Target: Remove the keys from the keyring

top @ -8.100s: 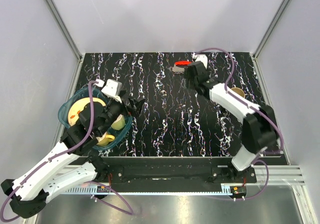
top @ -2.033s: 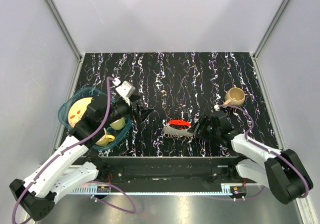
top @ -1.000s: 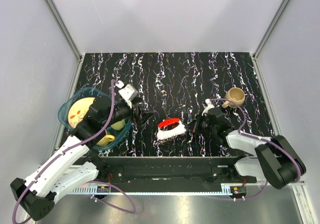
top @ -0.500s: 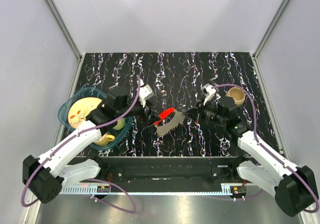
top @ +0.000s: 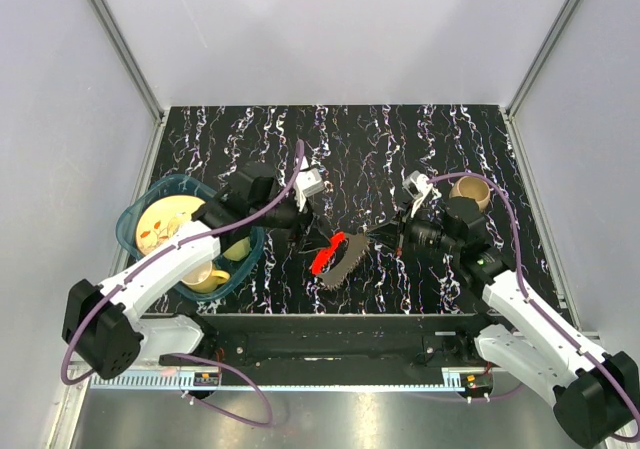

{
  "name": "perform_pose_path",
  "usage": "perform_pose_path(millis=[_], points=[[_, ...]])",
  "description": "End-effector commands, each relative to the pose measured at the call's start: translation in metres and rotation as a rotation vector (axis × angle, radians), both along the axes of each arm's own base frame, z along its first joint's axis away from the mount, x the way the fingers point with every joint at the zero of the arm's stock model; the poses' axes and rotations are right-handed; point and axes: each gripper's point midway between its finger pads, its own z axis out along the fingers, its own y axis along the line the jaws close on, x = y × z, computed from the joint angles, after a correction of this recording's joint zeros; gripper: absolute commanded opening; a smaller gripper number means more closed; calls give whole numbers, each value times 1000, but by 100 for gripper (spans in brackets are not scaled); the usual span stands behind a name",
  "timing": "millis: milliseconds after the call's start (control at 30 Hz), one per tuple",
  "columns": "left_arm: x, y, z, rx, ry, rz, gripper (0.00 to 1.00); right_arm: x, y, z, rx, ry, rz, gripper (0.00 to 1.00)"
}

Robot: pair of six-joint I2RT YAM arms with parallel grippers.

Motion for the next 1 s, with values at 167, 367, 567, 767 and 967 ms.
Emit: perform_pose_path(millis=[167, 367, 567, 767, 967], points=[[-19, -19, 17, -83, 123, -116, 60, 1, 5, 30, 70, -76, 7, 0], [-20, -26, 14, -98, 154, -119, 56, 7, 3, 23, 80, -37, -36, 0], [-15, -37, 6, -70, 149, -84, 59, 14, 2, 20, 98, -6, -81, 0], [-7, -44, -2, -72, 143, -39, 54, 21, -2, 22, 117, 17, -142, 0], [-6, -48, 9, -100, 109, -43, 34, 21, -2, 19, 139, 52, -159, 0]])
